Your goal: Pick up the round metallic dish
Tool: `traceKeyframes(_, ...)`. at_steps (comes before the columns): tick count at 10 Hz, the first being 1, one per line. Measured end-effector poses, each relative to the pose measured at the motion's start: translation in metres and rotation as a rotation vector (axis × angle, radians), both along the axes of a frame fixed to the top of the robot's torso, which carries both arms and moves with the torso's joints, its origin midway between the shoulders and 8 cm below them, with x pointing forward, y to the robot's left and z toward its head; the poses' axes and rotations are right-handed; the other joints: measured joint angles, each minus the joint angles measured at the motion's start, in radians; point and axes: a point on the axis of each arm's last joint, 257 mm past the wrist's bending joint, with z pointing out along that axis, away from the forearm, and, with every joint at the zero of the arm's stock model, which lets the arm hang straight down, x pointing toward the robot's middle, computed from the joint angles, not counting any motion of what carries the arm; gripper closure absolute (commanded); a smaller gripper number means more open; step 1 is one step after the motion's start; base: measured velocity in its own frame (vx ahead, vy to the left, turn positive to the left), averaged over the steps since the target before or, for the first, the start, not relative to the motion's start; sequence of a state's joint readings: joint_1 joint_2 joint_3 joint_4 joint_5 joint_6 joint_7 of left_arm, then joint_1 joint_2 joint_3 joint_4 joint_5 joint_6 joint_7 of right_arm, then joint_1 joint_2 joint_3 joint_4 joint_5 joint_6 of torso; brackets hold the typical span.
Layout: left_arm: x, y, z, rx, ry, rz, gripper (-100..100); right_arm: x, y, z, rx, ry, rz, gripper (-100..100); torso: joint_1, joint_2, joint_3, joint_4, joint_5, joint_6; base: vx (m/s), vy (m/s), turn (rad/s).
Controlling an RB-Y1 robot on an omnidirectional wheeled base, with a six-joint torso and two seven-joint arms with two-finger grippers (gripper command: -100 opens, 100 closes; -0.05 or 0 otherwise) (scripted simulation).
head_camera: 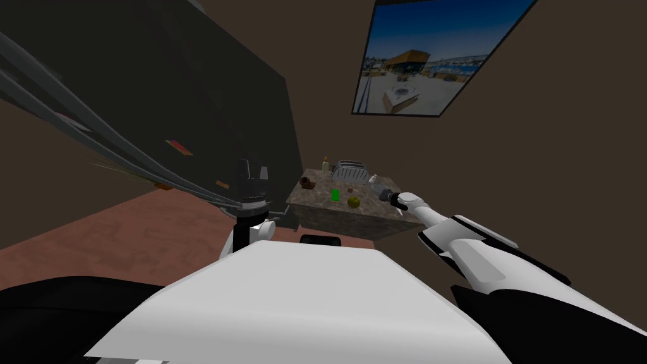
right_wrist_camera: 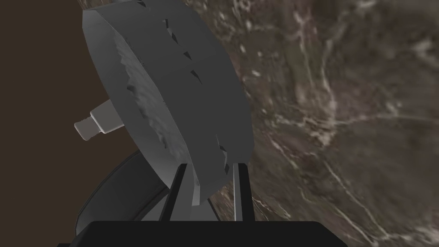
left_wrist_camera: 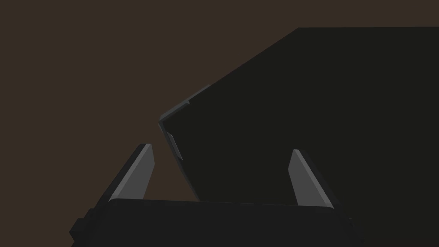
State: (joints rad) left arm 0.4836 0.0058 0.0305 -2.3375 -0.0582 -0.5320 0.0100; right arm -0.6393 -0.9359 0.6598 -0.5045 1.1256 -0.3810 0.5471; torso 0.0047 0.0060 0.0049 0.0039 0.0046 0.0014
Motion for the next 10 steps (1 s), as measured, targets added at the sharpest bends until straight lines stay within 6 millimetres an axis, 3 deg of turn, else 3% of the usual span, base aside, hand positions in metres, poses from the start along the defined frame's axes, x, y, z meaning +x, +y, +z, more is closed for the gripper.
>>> traceKeyframes(4,0.000,0.000,0.000,0.000,0.000,0.000,0,0.022,0.027,0.004,0.000,-0.001,0.029,100,0.001,0.000,0.001,0.001,0.001,0.000,-0.014,-0.014,-0.087)
traceKeyframes(9,0.000,0.000,0.000,0.000,0.000,0.000,0,0.035,0.045,0.008,-0.009,0.001,0.054,100,0.003,0.001,0.002,0.002,0.002,0.000,-0.007,-0.008,-0.036)
traceKeyframes(10,0.000,0.000,0.000,0.000,0.000,0.000,0,0.035,0.046,0.008,-0.010,0.002,0.055,0,0.003,0.001,0.002,0.002,0.002,0.000,0.000,0.000,0.000)
